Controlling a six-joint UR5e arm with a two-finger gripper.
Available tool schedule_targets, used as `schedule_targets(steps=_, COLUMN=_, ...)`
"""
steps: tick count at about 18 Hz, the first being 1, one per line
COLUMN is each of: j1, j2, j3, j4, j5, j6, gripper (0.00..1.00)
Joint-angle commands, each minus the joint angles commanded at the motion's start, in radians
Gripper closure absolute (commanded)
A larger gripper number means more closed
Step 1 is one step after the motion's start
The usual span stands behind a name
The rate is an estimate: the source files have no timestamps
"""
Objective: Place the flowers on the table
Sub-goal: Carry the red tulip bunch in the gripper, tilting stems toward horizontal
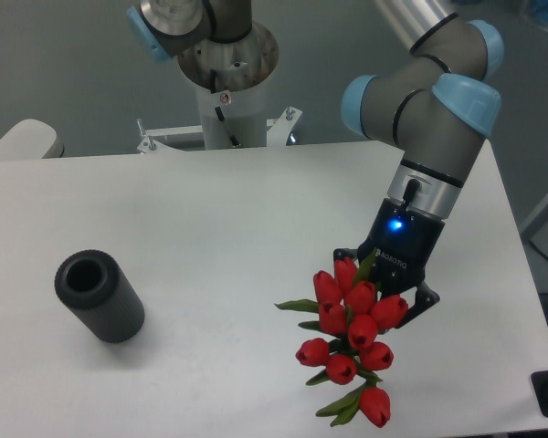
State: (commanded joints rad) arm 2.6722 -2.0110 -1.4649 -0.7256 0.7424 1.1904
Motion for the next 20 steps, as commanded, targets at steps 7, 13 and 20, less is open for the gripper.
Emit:
schedule_targets(steps=7, j1=0.011, j2=0.008, j3=-0.017, j4=0.0, j5=0.0, j6=0.021, gripper=0.67)
schedule_targets(steps=13, j1=0.055, j2=0.023, j3=-0.04, j4=-0.002, j5=0.002, j6=0.095, gripper=0.67)
schedule_targets(steps=20, j1=0.058, j2=0.049, j3=-0.064, j4=-0.012, j5=0.173, j6=0.25, gripper=0.67)
